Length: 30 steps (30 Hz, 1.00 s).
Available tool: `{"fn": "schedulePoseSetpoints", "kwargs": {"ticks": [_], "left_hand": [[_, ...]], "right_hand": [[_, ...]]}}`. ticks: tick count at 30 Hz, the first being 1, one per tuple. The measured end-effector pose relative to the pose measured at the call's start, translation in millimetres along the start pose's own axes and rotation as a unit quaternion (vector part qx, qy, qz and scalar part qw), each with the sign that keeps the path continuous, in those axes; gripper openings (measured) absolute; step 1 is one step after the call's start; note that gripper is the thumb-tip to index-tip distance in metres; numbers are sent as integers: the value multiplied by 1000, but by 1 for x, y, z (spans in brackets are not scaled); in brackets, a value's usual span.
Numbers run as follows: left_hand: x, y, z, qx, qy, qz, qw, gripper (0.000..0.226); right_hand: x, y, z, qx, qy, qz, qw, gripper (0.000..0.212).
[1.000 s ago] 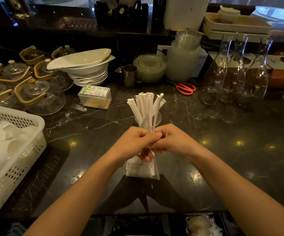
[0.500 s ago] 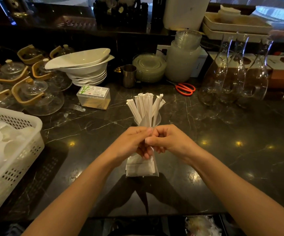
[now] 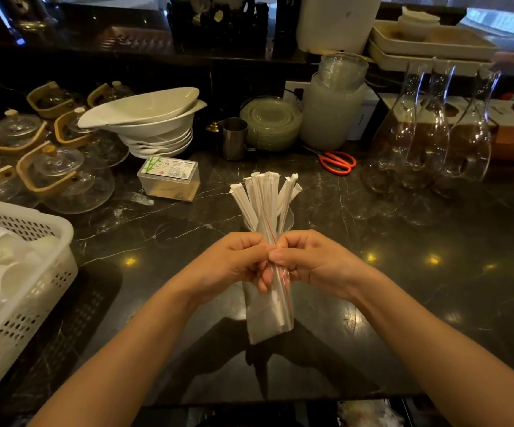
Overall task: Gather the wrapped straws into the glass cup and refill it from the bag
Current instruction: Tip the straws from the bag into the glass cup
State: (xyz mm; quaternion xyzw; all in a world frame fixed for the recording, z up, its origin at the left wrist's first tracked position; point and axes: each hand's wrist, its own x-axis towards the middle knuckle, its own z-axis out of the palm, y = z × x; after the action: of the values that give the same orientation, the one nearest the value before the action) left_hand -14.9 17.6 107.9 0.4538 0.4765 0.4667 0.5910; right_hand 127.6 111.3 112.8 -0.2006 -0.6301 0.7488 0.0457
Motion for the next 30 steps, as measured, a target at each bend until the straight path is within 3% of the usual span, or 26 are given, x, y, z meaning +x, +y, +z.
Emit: {"fn": "schedulePoseSetpoints", "kwargs": {"ticks": [12, 16, 19, 22, 26, 30], "left_hand": [[3, -10, -6, -39, 8, 9, 999, 23], [5, -13, -10, -55, 5, 13, 998, 22], [6, -15, -11, -50, 6, 14, 999, 22], [6, -17, -12, -46, 9, 14, 999, 22], [7, -20, -11, -41, 21, 26, 999, 25], [6, -23, -6, -85, 37, 46, 995, 29]], "right_hand": [[20, 19, 3, 58, 1, -41, 997, 26], [27, 23, 4, 72, 4, -56, 996, 19], [30, 27, 4, 88, -19, -65, 994, 15], [33, 32, 3, 101, -33, -69, 992, 29], [34, 34, 6, 111, -47, -84, 989, 23], [33, 36, 6, 144, -4, -77, 987, 19]]}}
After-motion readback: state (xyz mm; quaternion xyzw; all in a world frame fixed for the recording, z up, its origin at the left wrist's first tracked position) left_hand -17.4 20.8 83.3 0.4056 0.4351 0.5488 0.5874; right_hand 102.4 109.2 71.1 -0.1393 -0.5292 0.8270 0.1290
